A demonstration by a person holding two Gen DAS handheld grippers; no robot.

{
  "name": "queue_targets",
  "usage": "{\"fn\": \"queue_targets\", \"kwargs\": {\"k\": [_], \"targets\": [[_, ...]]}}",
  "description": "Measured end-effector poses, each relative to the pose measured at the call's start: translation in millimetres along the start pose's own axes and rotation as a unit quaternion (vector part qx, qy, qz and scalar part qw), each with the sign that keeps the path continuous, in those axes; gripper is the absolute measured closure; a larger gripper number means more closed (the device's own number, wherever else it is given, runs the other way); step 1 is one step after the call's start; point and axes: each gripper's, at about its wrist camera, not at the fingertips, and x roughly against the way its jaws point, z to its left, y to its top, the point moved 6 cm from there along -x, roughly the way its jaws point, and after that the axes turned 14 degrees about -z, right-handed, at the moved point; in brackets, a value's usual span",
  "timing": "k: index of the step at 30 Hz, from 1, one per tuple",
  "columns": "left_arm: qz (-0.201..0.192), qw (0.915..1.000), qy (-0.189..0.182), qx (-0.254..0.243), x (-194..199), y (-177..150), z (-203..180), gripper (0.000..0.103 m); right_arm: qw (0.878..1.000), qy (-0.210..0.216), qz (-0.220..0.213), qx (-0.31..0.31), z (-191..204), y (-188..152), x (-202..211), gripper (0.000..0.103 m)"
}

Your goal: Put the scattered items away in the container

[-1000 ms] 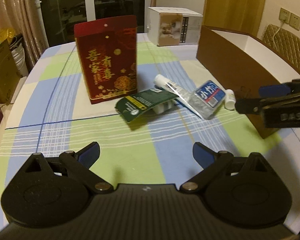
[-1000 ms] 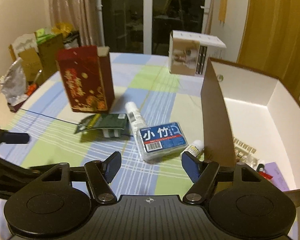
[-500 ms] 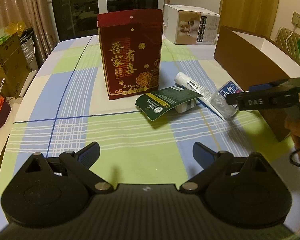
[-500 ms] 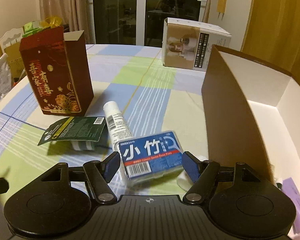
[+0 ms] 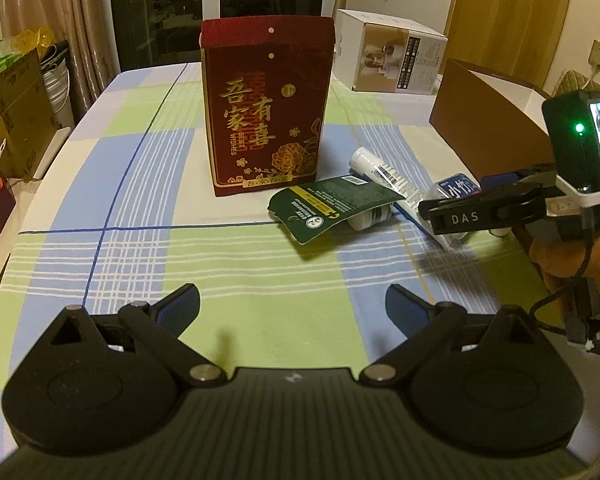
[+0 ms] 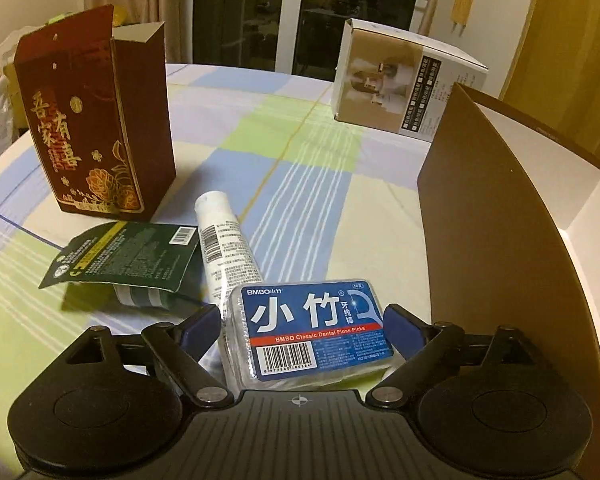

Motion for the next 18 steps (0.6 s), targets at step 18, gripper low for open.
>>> {"fn": "queue_targets", "kwargs": {"k": [18], "targets": [[-0.005,1.0000,-0.002,0.004,5,1,7,0.006,0.997,0.055,-0.027,-0.041,23,11,44,0.024]]}}
